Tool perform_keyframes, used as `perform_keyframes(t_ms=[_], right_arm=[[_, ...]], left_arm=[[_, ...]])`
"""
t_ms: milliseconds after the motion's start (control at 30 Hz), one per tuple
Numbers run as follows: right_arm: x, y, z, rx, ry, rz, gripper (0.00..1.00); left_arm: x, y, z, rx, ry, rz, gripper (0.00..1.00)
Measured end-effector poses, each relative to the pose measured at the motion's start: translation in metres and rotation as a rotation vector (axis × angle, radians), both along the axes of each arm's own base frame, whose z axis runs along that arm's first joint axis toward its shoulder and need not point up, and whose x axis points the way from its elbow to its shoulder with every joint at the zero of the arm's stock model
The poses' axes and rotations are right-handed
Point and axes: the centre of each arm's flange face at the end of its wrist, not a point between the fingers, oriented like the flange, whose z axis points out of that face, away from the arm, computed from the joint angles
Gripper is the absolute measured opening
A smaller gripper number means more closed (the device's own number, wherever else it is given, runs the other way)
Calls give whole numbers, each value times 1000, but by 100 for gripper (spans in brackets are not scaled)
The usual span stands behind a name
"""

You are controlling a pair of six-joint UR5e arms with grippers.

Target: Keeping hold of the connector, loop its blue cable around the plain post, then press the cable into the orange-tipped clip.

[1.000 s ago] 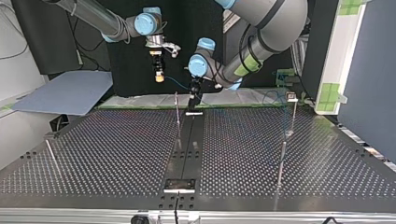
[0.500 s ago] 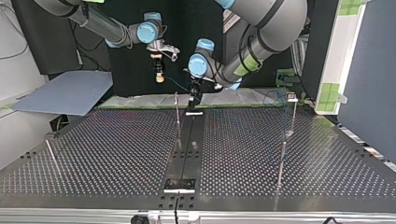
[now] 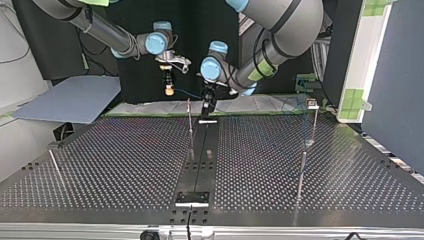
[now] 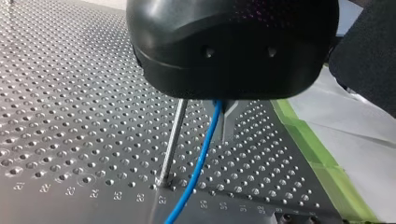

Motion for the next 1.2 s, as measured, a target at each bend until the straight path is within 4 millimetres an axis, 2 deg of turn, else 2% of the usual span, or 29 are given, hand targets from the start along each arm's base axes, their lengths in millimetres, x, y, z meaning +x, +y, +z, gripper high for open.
perform_keyframes(t_ms=[267,567,1200], right_arm=[[-1,-14,5,-17,-10,-7,0],[-7,-29,9,-27,-13,-23,0],[-18,-64,19,-38,-10,-57,0]], left_arm=[[9,-8,6,-26,-15,-12,1],[15,-17,-6,-32,1,-27,1],[51,-22,18,-115,-25,-29,1]])
